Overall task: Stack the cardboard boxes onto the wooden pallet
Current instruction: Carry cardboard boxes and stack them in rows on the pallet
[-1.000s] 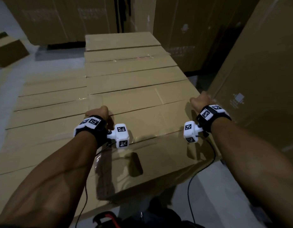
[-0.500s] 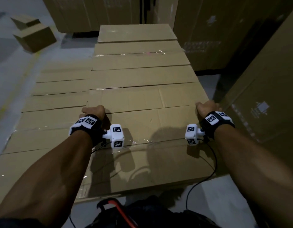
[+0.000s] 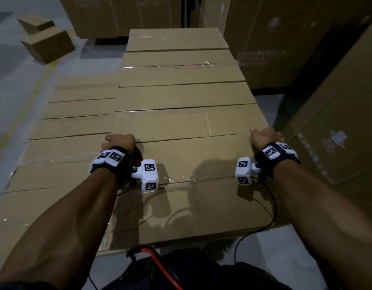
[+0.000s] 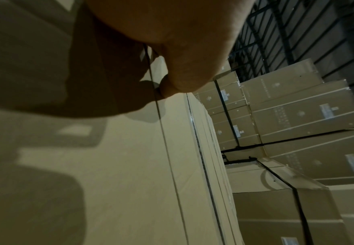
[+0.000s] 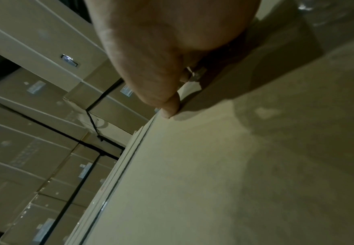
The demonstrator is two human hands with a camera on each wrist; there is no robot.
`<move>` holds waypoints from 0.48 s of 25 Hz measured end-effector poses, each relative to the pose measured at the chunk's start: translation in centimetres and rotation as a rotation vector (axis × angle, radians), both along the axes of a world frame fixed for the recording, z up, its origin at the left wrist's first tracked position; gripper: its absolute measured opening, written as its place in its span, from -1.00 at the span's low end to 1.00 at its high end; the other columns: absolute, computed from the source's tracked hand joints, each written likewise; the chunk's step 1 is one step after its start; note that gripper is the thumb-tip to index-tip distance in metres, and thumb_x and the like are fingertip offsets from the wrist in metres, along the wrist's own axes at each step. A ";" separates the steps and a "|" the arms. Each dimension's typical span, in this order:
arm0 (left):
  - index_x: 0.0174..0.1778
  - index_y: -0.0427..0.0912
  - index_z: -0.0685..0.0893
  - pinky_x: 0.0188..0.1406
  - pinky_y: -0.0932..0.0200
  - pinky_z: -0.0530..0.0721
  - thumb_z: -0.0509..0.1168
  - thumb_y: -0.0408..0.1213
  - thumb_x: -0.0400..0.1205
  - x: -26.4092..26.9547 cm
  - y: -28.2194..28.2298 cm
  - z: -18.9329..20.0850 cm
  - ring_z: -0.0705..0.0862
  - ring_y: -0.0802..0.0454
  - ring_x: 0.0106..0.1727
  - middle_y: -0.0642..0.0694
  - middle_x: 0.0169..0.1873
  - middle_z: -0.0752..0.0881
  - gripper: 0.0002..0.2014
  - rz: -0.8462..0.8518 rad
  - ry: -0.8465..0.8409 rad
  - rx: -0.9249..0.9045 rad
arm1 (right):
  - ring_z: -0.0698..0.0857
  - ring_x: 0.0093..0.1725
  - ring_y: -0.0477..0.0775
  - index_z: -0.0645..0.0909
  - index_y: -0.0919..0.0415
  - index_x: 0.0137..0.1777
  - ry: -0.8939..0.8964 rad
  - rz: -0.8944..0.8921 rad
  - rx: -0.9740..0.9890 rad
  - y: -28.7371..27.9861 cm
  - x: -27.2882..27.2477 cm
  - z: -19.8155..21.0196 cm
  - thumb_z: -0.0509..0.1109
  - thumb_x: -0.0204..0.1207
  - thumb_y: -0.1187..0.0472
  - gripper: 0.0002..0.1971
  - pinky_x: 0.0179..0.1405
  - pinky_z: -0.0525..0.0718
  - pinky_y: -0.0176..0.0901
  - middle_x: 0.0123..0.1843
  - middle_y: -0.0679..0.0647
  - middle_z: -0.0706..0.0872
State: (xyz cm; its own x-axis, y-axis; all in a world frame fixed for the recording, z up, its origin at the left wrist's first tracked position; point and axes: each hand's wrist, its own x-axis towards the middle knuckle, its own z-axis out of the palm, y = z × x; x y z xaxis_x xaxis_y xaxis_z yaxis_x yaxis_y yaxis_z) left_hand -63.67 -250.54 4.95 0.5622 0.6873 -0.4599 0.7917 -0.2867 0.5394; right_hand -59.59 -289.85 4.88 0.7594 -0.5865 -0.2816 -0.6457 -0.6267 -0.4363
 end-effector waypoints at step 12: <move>0.72 -0.37 -0.06 0.68 -0.18 0.06 0.19 -0.07 0.73 -1.3 -2.4 1.4 0.03 -0.30 0.71 -0.33 0.71 -0.01 -0.21 -0.087 -0.017 0.197 | -0.02 0.74 0.34 -0.09 0.25 0.76 0.052 0.051 -0.028 0.4 0.0 -0.5 0.09 0.71 -0.23 -0.19 0.70 -0.05 0.32 0.79 0.22 -0.04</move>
State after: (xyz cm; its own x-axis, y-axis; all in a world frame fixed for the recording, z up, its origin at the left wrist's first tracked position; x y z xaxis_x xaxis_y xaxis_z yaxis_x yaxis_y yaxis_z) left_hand -64.98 -252.94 6.32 0.6298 0.7115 -0.3115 0.7507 -0.4546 0.4794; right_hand -59.60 -289.47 4.34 0.7730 -0.5557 -0.3061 -0.6343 -0.6705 -0.3847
